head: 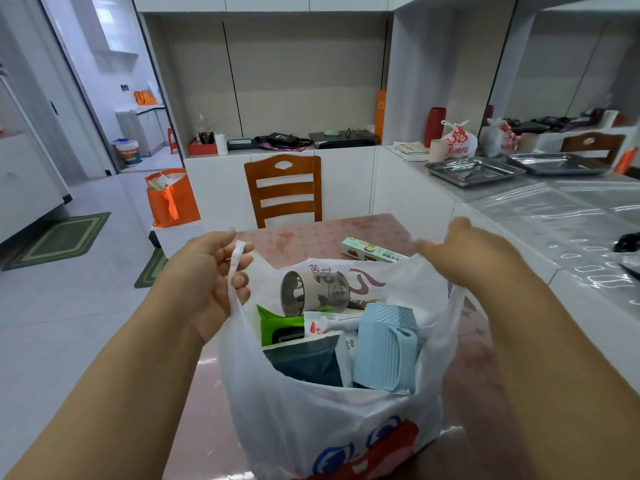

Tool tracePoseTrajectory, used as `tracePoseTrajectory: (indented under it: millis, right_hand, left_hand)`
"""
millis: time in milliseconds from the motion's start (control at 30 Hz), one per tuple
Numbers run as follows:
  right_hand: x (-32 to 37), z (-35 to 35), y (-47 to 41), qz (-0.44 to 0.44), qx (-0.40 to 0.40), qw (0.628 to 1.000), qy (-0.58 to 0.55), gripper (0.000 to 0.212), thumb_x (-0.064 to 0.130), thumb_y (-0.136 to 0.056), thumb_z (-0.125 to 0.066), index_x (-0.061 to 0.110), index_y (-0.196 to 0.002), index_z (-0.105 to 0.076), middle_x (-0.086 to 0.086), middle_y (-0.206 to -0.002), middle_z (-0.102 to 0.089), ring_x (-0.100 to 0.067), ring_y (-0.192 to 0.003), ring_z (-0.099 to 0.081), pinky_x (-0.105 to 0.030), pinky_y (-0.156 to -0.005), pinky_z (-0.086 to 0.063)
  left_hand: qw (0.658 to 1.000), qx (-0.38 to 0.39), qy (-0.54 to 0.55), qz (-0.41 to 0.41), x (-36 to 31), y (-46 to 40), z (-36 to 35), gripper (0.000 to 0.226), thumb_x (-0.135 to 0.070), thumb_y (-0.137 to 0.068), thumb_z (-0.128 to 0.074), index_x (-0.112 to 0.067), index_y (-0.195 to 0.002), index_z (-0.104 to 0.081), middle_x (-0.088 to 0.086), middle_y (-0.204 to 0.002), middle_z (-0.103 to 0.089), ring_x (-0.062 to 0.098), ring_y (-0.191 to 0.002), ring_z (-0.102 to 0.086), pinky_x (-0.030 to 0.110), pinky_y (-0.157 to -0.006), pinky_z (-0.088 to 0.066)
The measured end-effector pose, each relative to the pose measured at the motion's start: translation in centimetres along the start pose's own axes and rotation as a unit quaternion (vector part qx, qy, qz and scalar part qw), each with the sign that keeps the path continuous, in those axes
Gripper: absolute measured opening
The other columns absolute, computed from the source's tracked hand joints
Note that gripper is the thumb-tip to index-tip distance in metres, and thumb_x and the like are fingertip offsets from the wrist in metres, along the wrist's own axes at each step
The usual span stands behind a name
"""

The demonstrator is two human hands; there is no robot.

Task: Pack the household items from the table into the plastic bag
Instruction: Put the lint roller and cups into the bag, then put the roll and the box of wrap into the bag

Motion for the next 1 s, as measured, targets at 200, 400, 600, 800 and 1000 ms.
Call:
tracePoseTrajectory:
  millis: [200,400,600,800,1000]
  right_hand:
    - [1.2,-1.3,0.8,0.040,0.089,0.782,-0.615,0.049,0.047,-0.093,-0.050,0.017,-0.131,-0.040,-0.013,-0.088,-0.060,-0.011,-0.051,-0.040,-0.022,-0.050,-0.035]
    - [2.3,5.9,0.8,0.111,0.092,0.684,-0.715,0.059,0.064,-0.091,-0.033,0.023,-0.132,-0.039,-0.020,-0.107,-0.066,-0.006,-0.043,-0.035,-0.015,-0.040,-0.030]
    - [2.0,2.6,1.8,0.075,0.214,0.798,-0.558,0.092,0.086,-0.070,-0.023,0.031,-0.143,-0.032,-0.026,-0.124,-0.057,-0.014,-0.047,-0.048,-0.016,-0.033,-0.034]
    - [1.8,1.2,0.8,0.099,0.237,0.868,-0.424,0.086,0.085,-0.060,-0.020,0.030,-0.118,-0.050,-0.019,-0.096,-0.070,-0.030,-0.061,-0.066,-0.033,-0.057,-0.054]
    - [1.6,2.2,-6.1,0.068,0.126,0.941,-0.305,0.081,0.078,-0.080,-0.013,0.019,-0.114,-0.056,-0.012,-0.092,-0.060,-0.026,-0.071,-0.061,-0.035,-0.064,-0.048]
  left_hand:
    - [0.997,-0.013,0.047,-0.054,-0.3,-0.1,-1.7,0.023,-0.026,-0.094,-0.055,-0.006,-0.103,-0.059,0.001,-0.064,-0.056,0.007,-0.038,-0.036,0.014,-0.034,-0.031]
    - [0.991,0.002,0.104,-0.082,-5.2,0.4,-2.3,0.015,-0.021,-0.094,-0.054,-0.007,-0.100,-0.053,-0.002,-0.069,-0.050,0.005,-0.033,-0.035,0.013,-0.028,-0.027]
    - [0.998,-0.014,0.038,-0.054,-1.2,0.4,-1.0,0.042,-0.017,-0.091,-0.057,-0.001,-0.129,-0.052,0.003,-0.070,-0.054,0.006,-0.038,-0.039,0.013,-0.031,-0.031]
    - [0.990,0.010,-0.127,-0.063,-1.6,-0.3,-1.3,0.027,-0.018,-0.095,-0.052,-0.001,-0.113,-0.063,0.013,-0.071,-0.061,0.018,-0.051,-0.053,0.032,-0.057,-0.054]
    - [0.956,-0.099,-0.263,-0.080,-4.6,-6.0,0.0,0.046,-0.037,-0.098,-0.046,0.003,-0.088,-0.065,0.021,-0.084,-0.064,0.031,-0.070,-0.060,0.039,-0.070,-0.052]
Point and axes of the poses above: each hand's wrist, its own y-axis away from the middle knuckle, its own z-axis out of the back of the hand, x = y × z, the point moved 5 cm from there along -y, towards the middle knuckle
